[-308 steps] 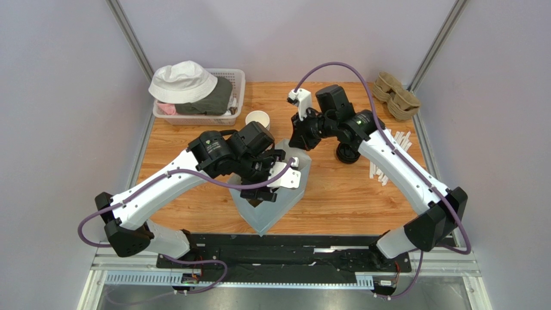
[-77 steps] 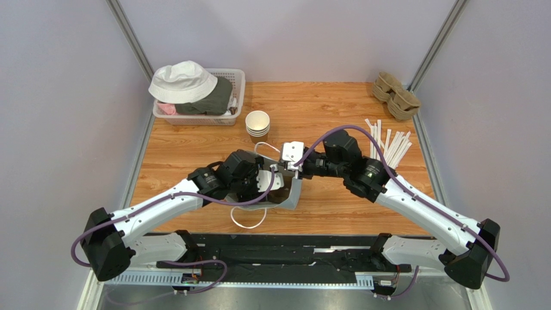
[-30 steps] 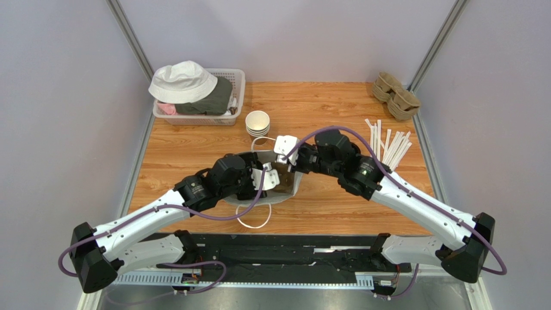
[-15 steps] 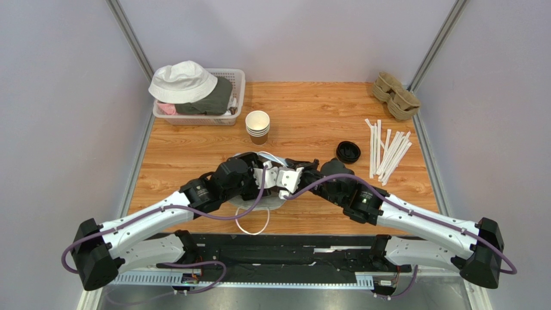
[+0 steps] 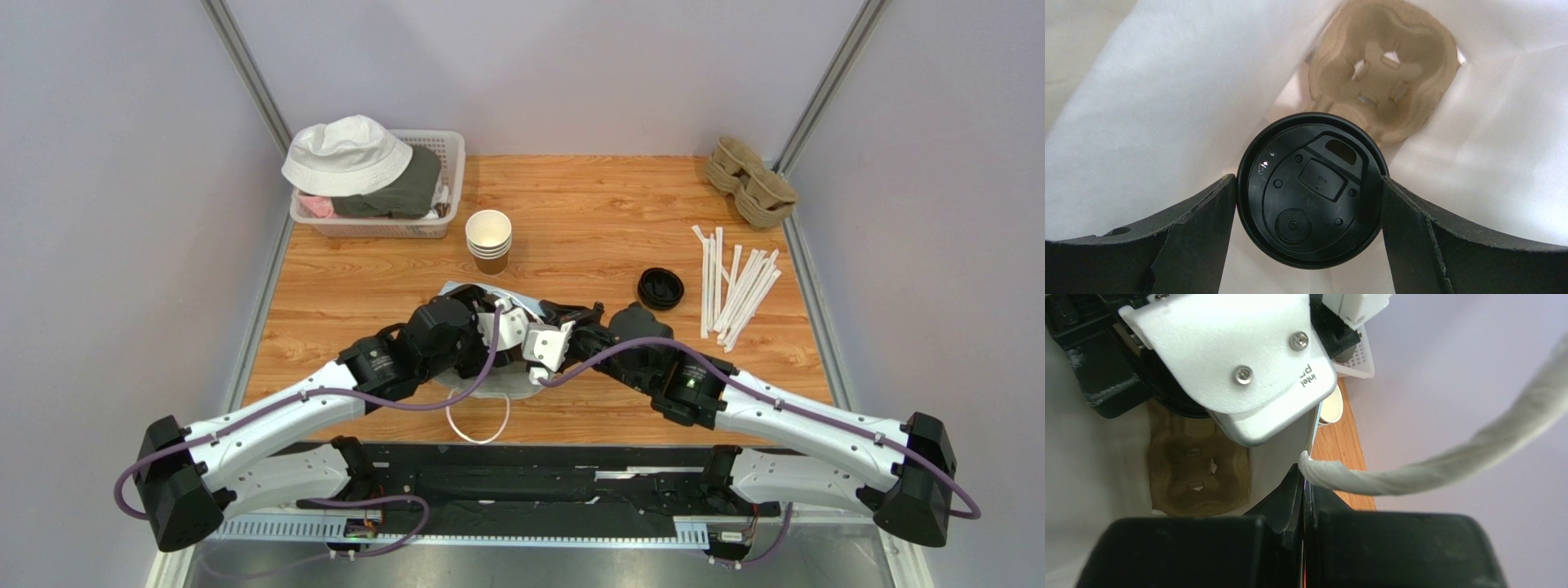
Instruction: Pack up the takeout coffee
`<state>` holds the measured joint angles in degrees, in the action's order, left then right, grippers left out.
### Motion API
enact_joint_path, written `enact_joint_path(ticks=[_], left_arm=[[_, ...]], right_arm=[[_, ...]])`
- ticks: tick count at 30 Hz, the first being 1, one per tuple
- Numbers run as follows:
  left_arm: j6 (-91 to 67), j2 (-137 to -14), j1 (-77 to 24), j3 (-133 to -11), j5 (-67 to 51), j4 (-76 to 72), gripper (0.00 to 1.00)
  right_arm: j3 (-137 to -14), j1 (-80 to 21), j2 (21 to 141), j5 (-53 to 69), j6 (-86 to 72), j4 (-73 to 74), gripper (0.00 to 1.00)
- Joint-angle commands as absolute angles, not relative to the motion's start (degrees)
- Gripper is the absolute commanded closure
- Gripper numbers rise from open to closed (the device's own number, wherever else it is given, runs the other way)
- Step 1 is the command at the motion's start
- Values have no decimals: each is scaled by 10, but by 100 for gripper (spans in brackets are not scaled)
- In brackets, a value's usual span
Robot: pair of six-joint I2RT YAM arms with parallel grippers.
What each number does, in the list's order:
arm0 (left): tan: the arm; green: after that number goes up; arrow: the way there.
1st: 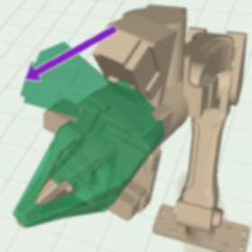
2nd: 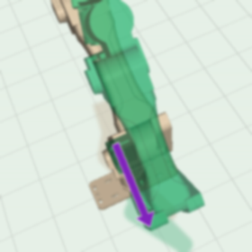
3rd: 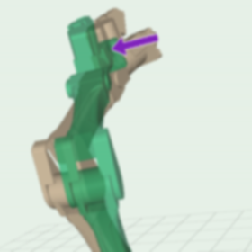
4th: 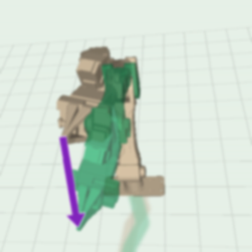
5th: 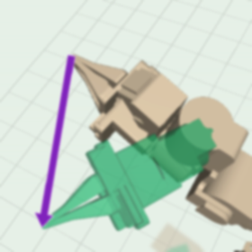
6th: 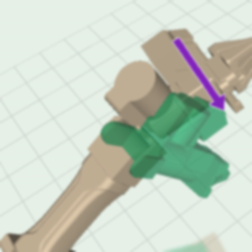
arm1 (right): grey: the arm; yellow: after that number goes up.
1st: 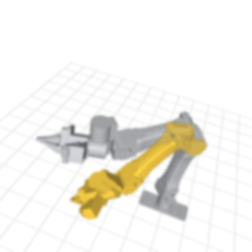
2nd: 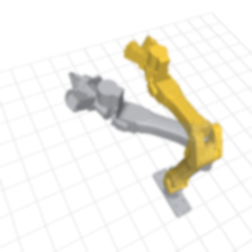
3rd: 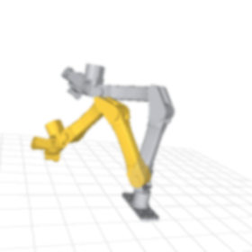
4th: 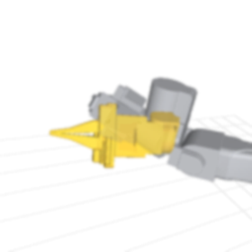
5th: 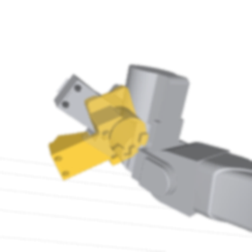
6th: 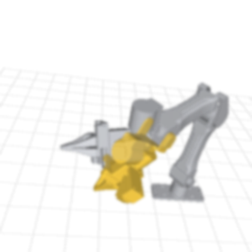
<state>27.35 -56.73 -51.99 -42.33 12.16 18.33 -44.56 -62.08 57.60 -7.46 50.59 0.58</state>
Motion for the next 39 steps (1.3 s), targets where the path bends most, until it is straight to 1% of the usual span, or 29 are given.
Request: enact_joint_path(ticks=[1, 11, 14, 25, 28, 31, 32, 33, 34, 36, 37, 39], left_arm=[[200, -589, -512, -460, 164, 235, 100], [155, -642, -502, -468, 144, 289, 100], [146, -664, -500, -480, 137, 305, 100], [125, -719, -492, -478, 97, 341, 100], [124, -734, -487, -485, 92, 346, 100], [127, -737, -486, -491, 81, 350, 100], [127, -733, -486, -496, 78, 352, 99], [127, -729, -486, -503, 74, 354, 95], [128, -720, -486, -507, 66, 358, 85], [131, -708, -486, -518, 58, 355, 73], [132, -699, -486, -522, 53, 355, 61], [137, -695, -486, -536, 47, 360, 54]], right_arm=[[-445, -622, 548, -78, 534, -20, 100], [-457, -621, 552, -80, 514, -2, 100], [-468, -619, 558, -79, 497, 28, 100], [-518, -577, 575, -9, 436, 109, 100], [-523, -570, 579, -9, 430, 121, 100], [-532, -556, 584, 36, 422, 134, 100], [-535, -548, 590, 40, 418, 141, 100], [-542, -543, 591, 48, 414, 148, 100], [-547, -539, 593, 62, 410, 154, 100], [-556, -525, 599, 76, 403, 168, 100], [-559, -519, 602, 93, 401, 174, 100], [-565, -504, 607, 109, 394, 184, 100]])
